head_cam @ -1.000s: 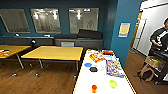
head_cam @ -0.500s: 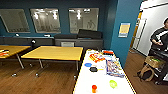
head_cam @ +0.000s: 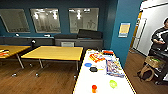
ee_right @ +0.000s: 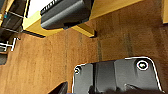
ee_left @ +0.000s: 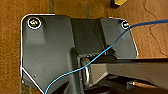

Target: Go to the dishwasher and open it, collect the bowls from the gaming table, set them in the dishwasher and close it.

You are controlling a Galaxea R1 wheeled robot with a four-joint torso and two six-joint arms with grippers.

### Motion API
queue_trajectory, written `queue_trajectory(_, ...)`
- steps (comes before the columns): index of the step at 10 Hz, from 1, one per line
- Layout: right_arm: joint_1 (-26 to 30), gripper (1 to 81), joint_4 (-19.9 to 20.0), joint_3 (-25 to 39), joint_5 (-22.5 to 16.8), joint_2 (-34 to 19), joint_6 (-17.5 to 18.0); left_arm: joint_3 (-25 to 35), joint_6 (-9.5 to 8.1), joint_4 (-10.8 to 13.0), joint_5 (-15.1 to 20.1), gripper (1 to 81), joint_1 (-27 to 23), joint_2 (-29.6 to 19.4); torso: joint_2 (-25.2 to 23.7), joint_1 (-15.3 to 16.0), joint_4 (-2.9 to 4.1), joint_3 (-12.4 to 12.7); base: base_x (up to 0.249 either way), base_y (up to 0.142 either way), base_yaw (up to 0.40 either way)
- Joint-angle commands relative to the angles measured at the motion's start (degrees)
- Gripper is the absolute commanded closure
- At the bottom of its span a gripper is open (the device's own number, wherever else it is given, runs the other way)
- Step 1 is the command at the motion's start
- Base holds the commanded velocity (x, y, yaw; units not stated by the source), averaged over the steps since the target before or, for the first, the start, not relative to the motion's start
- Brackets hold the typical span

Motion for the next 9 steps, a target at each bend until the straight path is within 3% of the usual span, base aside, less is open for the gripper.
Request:
queue_trajectory(1,17.9,1.0,8.2,10.9,-2.6,-14.5,0.5,0.4,-0.15,-0.1,2.7,1.0,-2.5,-0.1,0.0,0.0,0.00,0.0,0.000,0.000,0.000)
queue_trajectory(2,22.3,1.0,9.7,11.2,-6.5,-15.9,0.5,0.4,-0.16,-0.1,2.7,1.0,-2.6,-0.1,0.0,0.0,0.00,0.0,0.000,0.000,0.000)
queue_trajectory(3,25.8,1.0,11.3,11.5,-9.5,-16.4,0.5,0.3,-0.24,-0.1,2.7,1.0,-2.6,-0.1,0.0,0.0,0.00,-3.0,0.000,0.000,0.000)
queue_trajectory(7,35.0,1.0,14.1,11.2,-15.9,-16.6,0.6,0.3,-0.33,-0.1,2.7,1.0,-2.7,-0.3,0.0,0.0,0.00,-8.2,0.000,0.000,0.000)
queue_trajectory(8,37.5,1.0,14.9,11.1,-17.4,-16.9,0.5,0.3,-0.33,-0.1,2.7,1.0,-2.7,-0.4,0.0,0.0,0.00,-8.7,0.000,0.000,0.000)
queue_trajectory(9,40.3,1.0,15.7,11.0,-19.0,-17.3,0.5,0.3,-0.42,-0.2,2.7,1.0,-2.8,-0.4,0.0,0.0,0.00,-6.9,0.000,0.000,0.000)
